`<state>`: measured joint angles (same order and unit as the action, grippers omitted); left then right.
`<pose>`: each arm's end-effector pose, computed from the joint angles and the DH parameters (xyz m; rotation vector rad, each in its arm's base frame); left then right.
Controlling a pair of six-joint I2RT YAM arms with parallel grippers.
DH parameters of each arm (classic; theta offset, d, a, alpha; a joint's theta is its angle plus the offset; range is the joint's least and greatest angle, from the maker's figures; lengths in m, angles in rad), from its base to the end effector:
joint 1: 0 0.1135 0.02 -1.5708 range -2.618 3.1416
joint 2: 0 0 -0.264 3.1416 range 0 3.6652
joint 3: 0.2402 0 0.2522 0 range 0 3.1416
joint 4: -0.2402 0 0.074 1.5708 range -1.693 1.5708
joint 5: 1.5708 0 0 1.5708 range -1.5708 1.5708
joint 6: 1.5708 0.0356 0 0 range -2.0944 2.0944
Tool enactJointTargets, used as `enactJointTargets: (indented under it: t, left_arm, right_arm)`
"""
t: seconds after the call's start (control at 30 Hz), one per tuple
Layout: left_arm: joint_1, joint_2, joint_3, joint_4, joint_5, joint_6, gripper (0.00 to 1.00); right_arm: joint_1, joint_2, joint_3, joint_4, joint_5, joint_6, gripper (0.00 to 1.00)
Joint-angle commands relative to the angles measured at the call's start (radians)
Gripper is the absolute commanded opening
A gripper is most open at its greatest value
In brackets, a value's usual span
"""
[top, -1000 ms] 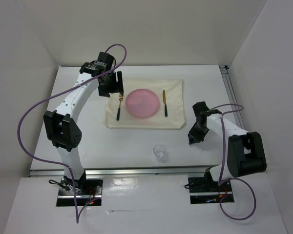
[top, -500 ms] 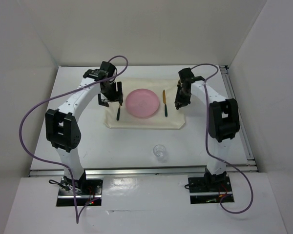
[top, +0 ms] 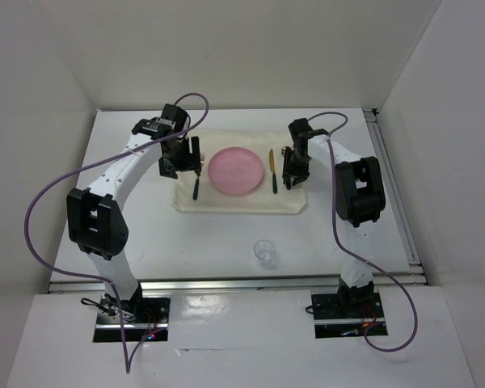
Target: Set the dinner table for one person
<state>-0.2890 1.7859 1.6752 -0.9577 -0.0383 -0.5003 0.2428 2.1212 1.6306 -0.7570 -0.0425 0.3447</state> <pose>0.3639 -0.1068 0.3080 -0.2930 2.6391 -0.2151 0.4240 0.1066 0.1721 0.1347 2.8350 0.1917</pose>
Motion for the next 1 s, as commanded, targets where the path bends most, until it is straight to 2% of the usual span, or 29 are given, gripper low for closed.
enactJointTargets:
  t: [0.0, 0.03, 0.27, 0.37, 0.43, 0.53, 0.73, 0.97]
  left_arm:
    - [-0.01, -0.049, -0.015, 0.023, -0.011, 0.0, 0.84]
    - [-0.01, -0.049, -0.026, 0.034, -0.011, 0.0, 0.84]
    - [-0.019, -0.091, -0.077, 0.069, -0.02, 0.0, 0.84]
    - [-0.019, -0.121, -0.107, 0.082, -0.011, 0.0, 0.84]
    - [-0.019, -0.131, -0.12, 0.082, -0.011, 0.0, 0.84]
    - [-0.019, -0.14, -0.129, 0.091, -0.011, 0.0, 0.84]
    - [-0.019, -0.14, -0.129, 0.091, -0.02, 0.0, 0.84]
    - [-0.019, -0.14, -0.138, 0.1, -0.02, 0.0, 0.84]
  right_arm:
    - [0.007, -0.017, 0.023, 0.018, -0.014, -0.006, 0.47]
    - [0.007, -0.032, 0.023, 0.018, -0.014, -0.006, 0.54]
    - [0.045, -0.182, -0.02, 0.005, -0.016, 0.028, 0.54]
    - [0.096, -0.356, -0.13, -0.004, -0.016, 0.037, 0.55]
    - [0.127, -0.424, -0.239, -0.027, -0.003, 0.062, 0.68]
    - [0.212, -0.561, -0.386, -0.038, -0.017, 0.115, 0.74]
    - [0.358, -0.757, -0.578, -0.038, -0.08, 0.215, 0.75]
    - [0.489, -0.823, -0.725, 0.019, -0.097, 0.287, 0.71]
